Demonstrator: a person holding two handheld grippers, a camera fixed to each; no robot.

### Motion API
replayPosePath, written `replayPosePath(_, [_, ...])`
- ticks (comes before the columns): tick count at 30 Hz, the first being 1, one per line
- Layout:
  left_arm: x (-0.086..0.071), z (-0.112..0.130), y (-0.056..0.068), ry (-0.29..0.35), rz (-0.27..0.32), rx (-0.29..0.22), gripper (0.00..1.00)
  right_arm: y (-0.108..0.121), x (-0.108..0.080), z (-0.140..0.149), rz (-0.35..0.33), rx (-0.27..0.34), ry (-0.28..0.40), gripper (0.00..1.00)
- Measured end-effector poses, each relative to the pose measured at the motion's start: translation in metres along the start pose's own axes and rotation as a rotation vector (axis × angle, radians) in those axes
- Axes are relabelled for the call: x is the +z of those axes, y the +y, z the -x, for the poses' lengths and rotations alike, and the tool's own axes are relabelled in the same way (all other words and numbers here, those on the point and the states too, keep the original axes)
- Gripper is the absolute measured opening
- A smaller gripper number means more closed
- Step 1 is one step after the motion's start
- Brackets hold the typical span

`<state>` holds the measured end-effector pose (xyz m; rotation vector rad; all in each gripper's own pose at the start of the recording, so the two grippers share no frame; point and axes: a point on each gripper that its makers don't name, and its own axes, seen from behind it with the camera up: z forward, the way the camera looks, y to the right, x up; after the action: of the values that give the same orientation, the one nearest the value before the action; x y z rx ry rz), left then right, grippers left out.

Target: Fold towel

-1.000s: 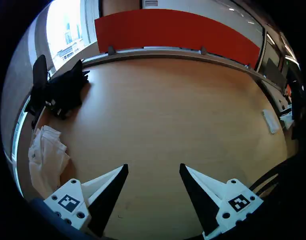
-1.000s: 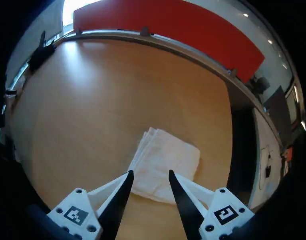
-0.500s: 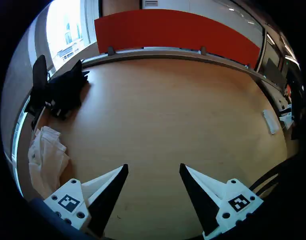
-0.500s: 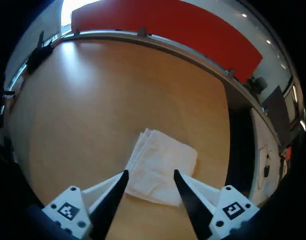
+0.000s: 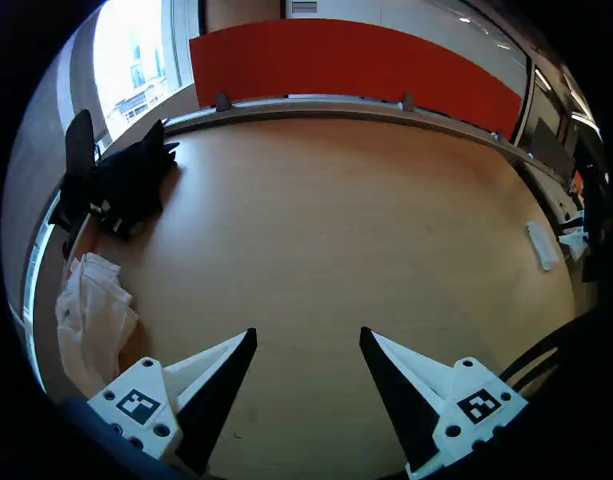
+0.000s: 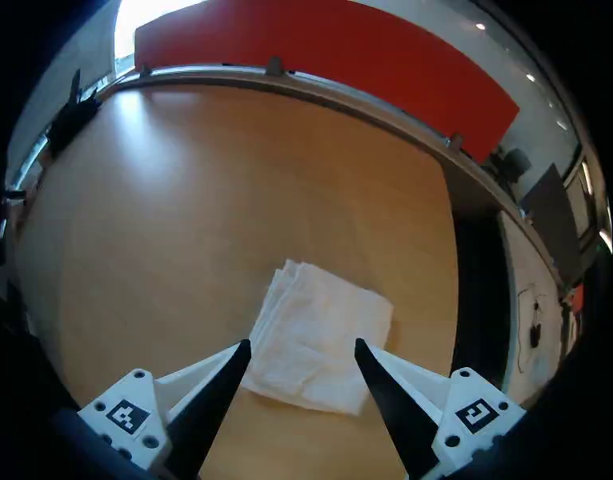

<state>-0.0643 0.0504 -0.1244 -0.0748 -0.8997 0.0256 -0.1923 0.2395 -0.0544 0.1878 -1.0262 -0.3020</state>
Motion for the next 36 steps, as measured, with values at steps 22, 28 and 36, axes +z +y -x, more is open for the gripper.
replayPosePath(22, [0.003,-0.011,-0.001,0.012,-0.007,-0.007,0.95,0.002,0.008,-0.004,0.044,0.355,0.087,1.00])
replayPosePath(28, [0.004,-0.015,-0.003,0.019,-0.010,-0.011,0.95,0.003,0.008,-0.004,0.064,0.398,0.096,1.00])
replayPosePath(36, [0.003,-0.022,-0.003,0.029,-0.010,-0.011,0.95,0.001,0.009,-0.005,0.077,0.448,0.111,1.00])
